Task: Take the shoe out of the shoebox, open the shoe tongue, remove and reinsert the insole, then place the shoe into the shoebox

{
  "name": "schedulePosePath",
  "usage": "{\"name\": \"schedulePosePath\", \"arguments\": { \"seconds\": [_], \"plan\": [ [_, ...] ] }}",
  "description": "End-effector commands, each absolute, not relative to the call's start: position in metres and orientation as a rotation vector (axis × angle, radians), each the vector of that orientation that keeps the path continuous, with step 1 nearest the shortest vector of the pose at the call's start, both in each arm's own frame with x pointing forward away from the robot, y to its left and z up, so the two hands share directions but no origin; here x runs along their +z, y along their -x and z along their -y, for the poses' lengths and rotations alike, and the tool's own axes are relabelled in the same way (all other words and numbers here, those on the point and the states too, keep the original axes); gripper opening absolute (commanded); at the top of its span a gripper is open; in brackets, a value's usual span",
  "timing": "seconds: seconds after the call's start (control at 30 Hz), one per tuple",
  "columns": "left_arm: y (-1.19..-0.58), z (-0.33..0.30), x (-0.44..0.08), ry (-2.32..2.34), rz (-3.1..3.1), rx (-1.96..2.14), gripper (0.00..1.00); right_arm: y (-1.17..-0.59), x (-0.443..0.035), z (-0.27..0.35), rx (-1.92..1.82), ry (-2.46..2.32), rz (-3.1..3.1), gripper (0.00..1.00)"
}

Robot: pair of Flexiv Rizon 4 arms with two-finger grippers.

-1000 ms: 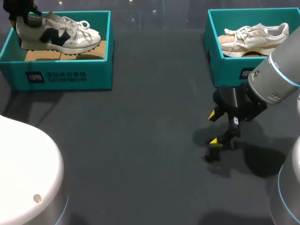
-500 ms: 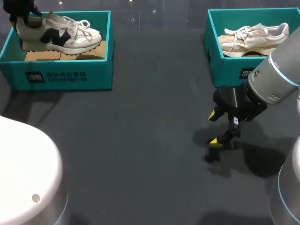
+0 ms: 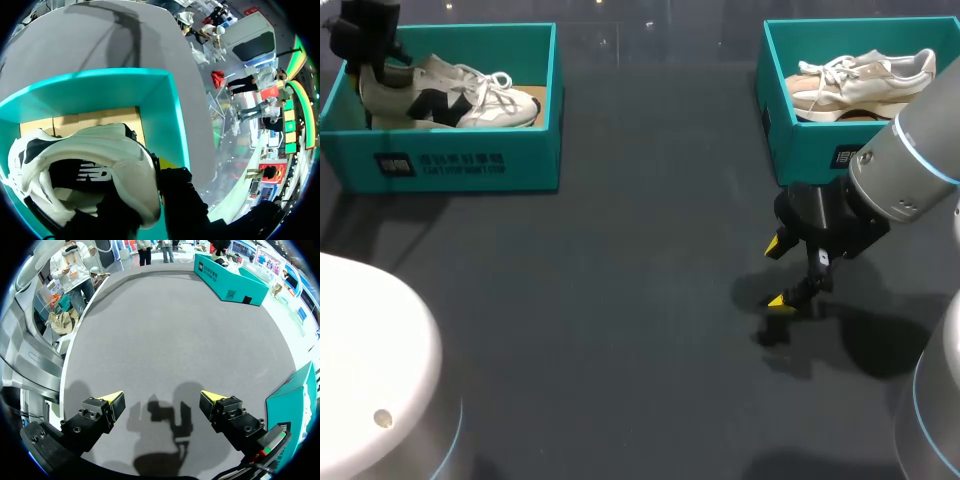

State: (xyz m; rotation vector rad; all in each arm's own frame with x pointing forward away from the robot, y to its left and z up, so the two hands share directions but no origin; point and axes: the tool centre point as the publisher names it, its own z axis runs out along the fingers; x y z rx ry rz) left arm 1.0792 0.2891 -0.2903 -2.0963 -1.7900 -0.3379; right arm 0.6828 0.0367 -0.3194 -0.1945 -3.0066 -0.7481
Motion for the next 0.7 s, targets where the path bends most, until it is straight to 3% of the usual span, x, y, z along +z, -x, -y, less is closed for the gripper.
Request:
{"name": "schedulePosePath", "arguments": {
  "seconds": [0.03,0.7],
  "plan": [
    [-1.067,-0.293,-0.293,2.12,1.793,-0.344,0.0,-0.681,-0.32,-0.037,-0.747,0.196,3.01,1.0],
    [-1.049,-0.291,-0.334,2.109,1.803,-0.346,0.0,-0.681,-0.32,-0.037,-0.747,0.196,3.01,1.0]
  ]
}}
